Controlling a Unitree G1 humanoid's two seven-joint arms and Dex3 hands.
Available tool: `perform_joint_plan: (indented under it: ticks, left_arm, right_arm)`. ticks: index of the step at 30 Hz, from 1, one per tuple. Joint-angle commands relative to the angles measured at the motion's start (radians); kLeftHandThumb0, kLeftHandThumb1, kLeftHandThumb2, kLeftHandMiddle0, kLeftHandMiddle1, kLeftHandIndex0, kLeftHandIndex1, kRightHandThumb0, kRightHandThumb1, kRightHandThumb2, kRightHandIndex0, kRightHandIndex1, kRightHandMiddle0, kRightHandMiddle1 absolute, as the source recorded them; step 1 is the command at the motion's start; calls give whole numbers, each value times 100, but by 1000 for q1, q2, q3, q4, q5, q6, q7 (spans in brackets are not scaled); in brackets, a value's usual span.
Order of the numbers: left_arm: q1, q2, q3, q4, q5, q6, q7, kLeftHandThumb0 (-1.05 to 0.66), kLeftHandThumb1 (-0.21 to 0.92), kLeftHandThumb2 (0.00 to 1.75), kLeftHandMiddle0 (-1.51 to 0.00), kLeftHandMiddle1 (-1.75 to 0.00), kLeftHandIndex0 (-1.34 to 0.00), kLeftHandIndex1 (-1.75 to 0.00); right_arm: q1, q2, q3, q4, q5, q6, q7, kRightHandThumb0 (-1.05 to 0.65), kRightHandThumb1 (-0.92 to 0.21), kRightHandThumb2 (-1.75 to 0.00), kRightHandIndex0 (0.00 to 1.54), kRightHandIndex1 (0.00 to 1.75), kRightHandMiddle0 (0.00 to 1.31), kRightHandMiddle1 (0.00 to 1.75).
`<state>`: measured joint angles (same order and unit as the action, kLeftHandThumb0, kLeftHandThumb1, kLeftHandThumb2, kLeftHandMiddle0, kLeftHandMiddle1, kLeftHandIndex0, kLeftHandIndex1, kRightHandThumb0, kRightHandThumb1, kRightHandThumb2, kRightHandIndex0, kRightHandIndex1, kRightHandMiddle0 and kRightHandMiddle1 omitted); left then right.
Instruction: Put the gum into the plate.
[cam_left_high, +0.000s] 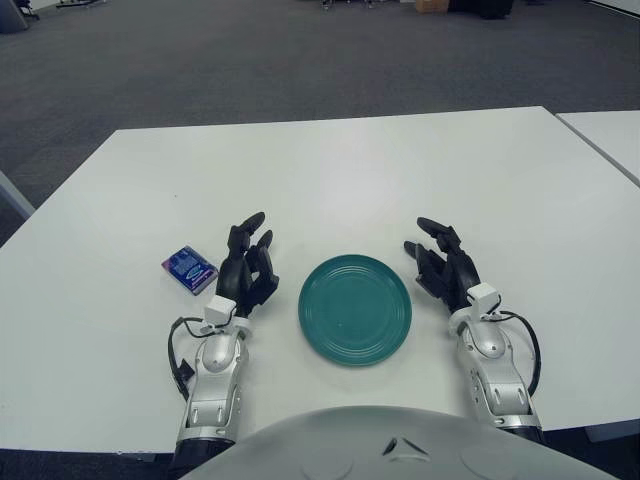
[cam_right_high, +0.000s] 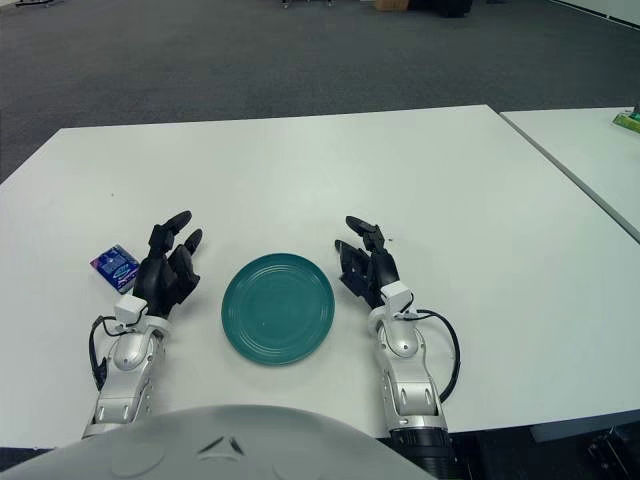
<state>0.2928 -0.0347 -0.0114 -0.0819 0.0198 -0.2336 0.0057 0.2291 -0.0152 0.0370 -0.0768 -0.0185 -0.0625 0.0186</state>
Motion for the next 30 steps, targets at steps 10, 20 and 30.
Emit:
perform_joint_plan:
  ticks: [10, 20, 30]
  left_arm:
    - [-11, 5, -4, -124, 1, 116, 3, -88, 92, 85, -50, -8, -11, -90]
    - [-61, 39, 26, -232, -21, 211, -17, -81, 92, 79, -55, -11, -12, -94]
    - [-286, 499, 175, 43, 125, -25, -180, -71, 92, 66, -47, -7, -8, -93]
  right_arm:
    - [-2, 14, -19, 18, 13, 43, -10, -55, -92, -65, 52, 48, 0, 88]
    - [-8, 14, -22, 18, 12, 52, -13, -53, -92, -62, 50, 56, 0, 92]
    - [-8, 10, -28, 17, 12, 48, -16, -53, -92, -61, 49, 58, 1, 94]
